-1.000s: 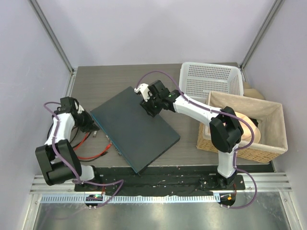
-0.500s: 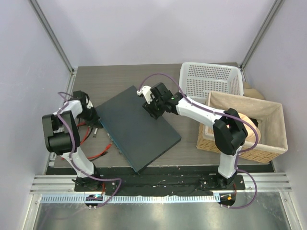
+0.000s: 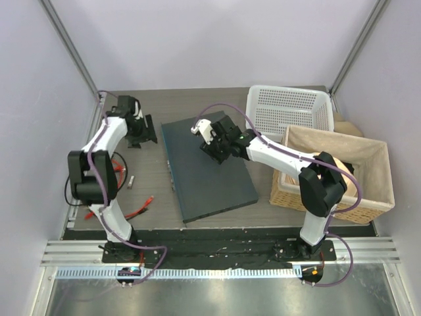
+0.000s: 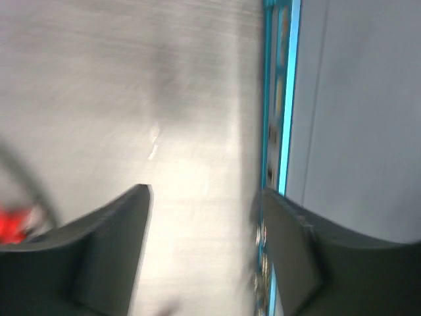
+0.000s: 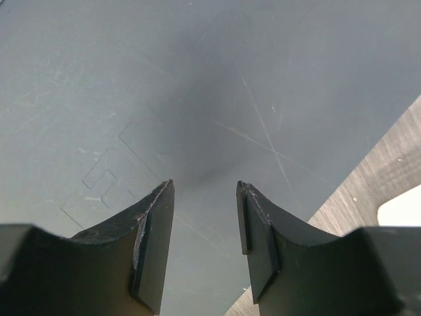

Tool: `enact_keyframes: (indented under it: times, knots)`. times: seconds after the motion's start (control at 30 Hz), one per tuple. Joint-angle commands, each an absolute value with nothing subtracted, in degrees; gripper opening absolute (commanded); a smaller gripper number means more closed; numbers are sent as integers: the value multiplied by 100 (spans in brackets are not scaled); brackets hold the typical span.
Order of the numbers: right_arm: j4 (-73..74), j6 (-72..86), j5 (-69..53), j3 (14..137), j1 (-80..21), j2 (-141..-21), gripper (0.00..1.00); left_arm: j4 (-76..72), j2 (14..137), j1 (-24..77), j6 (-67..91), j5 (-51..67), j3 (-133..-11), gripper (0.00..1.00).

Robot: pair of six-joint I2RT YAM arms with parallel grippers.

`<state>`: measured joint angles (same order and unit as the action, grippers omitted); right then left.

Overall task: Pull the plug from the switch port
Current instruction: Move the switch port to the center of the board.

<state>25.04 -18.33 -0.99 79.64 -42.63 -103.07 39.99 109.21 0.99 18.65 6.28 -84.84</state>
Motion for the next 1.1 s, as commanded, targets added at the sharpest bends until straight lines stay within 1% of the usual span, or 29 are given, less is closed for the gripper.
enact_keyframes:
  times: [0.0, 0.03, 0.07, 0.17, 0.2, 0.23, 0.27, 0.33, 0.5, 0.57, 0.67, 1.07]
  knots:
    - [2241, -2065, -26, 7858, -4254, -9861, 50, 4308, 8889, -167, 1942, 762, -7197, 78]
    - [2250, -2057, -26, 7840, -4254, -9870, 50, 3915, 8425, -176, 2082, 913, -6850, 79]
    - [2259, -2057, -26, 7831, -4237, -9879, 50, 3755, 8272, -176, 2370, 1462, -6455, 77]
    - [2267, -1951, -26, 7884, -4245, -9967, 50, 3166, 8200, -176, 2714, 2431, -5347, 71]
    - [2285, -1925, -44, 7901, -4245, -9993, 50, 2485, 8131, -176, 2925, 2991, -5057, 70]
    - [2320, -1881, -53, 7962, -4245, -10011, 50, 2157, 7982, -184, 3031, 3041, -4497, 69]
    - [2346, -1863, -61, 7980, -4236, -10019, 50, 1936, 7763, -176, 3067, 3032, -4317, 67]
    - [2390, -1863, -62, 7981, -4254, -10002, 50, 1915, 7717, -149, 3137, 2760, -4027, 66]
    - [2382, -1854, -123, 7770, -4245, -9897, 50, 1890, 7488, -158, 3278, 2610, -3578, 65]
    - [2355, -1828, -141, 7673, -4245, -9853, 50, 1654, 7462, -158, 3278, 2680, -3464, 65]
    - [2347, -1828, -132, 7594, -4245, -9818, 51, 1153, 7497, -158, 3401, 3084, -3288, 63]
    - [2347, -1837, -123, 7620, -4245, -9870, 51, 1168, 7848, -106, 3402, 2884, -3454, 59]
